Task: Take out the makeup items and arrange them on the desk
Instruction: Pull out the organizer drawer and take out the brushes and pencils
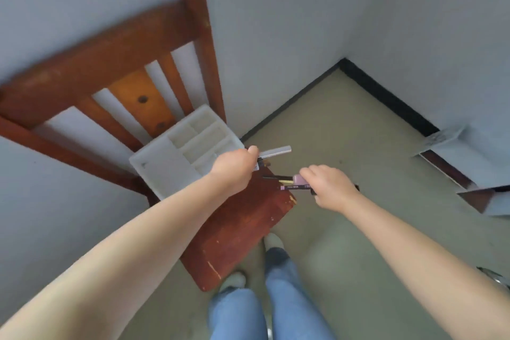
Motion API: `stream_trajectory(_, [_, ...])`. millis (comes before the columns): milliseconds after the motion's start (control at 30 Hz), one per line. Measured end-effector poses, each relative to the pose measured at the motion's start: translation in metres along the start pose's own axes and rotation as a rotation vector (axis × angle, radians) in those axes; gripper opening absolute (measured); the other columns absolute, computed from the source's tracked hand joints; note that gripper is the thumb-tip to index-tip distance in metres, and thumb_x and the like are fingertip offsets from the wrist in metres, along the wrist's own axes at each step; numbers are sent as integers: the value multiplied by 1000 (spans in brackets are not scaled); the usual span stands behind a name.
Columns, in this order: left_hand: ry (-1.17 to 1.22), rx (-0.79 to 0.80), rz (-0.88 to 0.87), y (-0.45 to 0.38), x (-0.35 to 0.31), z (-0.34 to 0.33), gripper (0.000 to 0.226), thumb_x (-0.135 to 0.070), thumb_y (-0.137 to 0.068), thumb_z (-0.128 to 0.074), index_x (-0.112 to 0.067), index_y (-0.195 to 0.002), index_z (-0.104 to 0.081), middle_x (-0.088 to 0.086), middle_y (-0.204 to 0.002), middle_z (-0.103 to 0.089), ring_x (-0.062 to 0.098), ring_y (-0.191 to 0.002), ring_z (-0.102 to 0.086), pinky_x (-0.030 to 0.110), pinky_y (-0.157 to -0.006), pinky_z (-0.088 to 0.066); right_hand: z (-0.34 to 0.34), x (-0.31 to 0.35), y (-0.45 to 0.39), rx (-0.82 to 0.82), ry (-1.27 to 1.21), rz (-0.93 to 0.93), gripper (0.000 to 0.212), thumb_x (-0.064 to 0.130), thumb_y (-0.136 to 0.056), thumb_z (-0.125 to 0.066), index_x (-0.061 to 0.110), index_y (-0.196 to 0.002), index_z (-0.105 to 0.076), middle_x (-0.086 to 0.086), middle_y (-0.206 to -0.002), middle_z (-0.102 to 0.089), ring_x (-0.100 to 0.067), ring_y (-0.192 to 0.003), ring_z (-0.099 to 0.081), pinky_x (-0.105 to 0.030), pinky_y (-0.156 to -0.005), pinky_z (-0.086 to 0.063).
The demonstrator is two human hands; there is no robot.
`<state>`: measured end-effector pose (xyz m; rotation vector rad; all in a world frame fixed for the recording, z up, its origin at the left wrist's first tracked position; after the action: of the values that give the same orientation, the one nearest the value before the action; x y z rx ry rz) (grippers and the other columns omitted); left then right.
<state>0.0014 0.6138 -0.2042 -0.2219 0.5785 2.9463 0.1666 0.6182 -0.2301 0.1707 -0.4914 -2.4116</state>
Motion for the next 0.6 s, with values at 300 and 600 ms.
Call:
stream_trajectory(300, [-334,-62,-566,33,-219,89,23,4,-84,-41,-7,-103,-40,9,-81,-51,26,-60,-45,31,-47,-28,29,-51,241,-144,-141,-674,36,5,-79,-45,11,-114,-42,-6,-114,-53,-26,-105,-51,-34,-78,-41])
stream_trajectory(600, [-542,-152,-1191,202,-541,61,27,-1,-89,-40,-6,-116,-38,13,-110,-55,32,-97,-56,35,-64,-39,-7,-32,587,-268,-258,-1385,37,3,-77,-48,11,-113,-42,-5,-115,-53,-26,-108,-51,-31,-76,-41])
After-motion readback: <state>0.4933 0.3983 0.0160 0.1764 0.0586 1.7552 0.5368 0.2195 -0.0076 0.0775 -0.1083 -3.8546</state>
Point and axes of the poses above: each hand's wrist, its own y-axis away from the middle knuckle, its own z-axis out of the back of the hand, x = y × z, the point moved 7 cm from there along -y, towards the middle knuckle
